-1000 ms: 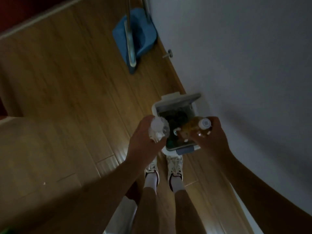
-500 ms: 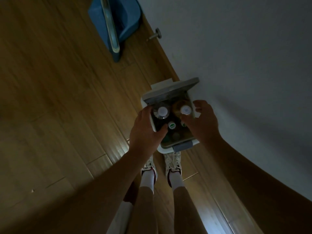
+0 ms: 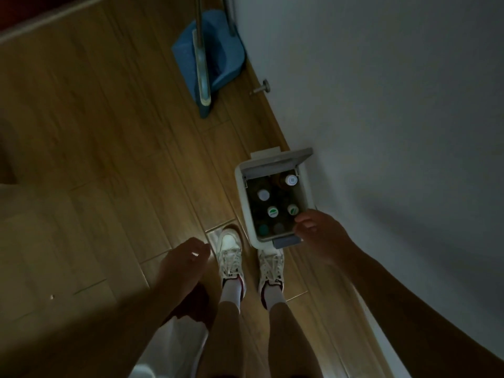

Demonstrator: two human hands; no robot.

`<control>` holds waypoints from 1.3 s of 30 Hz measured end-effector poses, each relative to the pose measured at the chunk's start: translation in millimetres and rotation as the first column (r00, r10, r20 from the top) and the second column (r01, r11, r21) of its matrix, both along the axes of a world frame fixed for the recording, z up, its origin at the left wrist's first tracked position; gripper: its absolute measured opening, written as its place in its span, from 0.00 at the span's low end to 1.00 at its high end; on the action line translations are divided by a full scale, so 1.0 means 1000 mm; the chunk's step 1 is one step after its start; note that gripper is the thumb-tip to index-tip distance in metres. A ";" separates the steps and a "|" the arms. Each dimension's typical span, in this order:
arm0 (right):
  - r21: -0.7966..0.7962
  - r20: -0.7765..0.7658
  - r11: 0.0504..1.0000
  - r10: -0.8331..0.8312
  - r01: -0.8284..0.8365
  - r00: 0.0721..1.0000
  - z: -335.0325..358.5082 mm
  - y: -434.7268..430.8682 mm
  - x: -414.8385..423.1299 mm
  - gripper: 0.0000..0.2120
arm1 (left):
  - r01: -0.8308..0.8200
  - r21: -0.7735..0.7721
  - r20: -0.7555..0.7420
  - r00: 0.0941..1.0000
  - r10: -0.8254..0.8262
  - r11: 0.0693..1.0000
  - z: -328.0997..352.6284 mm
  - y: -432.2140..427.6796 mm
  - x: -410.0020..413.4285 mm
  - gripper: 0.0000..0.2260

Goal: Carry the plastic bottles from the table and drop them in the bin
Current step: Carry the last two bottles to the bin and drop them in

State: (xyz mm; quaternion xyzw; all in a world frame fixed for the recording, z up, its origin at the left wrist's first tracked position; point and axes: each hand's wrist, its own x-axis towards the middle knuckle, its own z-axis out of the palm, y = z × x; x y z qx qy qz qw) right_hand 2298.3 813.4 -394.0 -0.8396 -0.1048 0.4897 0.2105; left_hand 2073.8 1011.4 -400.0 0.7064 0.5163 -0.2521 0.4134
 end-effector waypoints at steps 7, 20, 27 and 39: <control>0.228 0.239 0.966 0.061 -0.117 0.969 0.080 0.036 0.030 0.13 | -0.108 0.005 0.065 0.992 0.107 0.994 0.050 0.001 -0.020 0.07; -0.020 0.494 0.864 0.446 -0.504 0.746 0.052 0.077 0.052 0.18 | -0.246 -0.068 0.187 0.949 0.254 0.967 0.065 -0.048 -0.046 0.08; -0.004 0.389 0.881 0.438 -0.474 0.811 -0.004 0.003 -0.015 0.17 | -0.238 -0.096 0.162 0.954 0.251 0.966 0.028 -0.063 -0.067 0.09; -0.204 0.329 0.808 0.588 -0.552 0.739 -0.081 -0.042 -0.084 0.37 | -0.197 -0.080 0.135 0.969 0.207 0.977 -0.029 -0.059 -0.098 0.19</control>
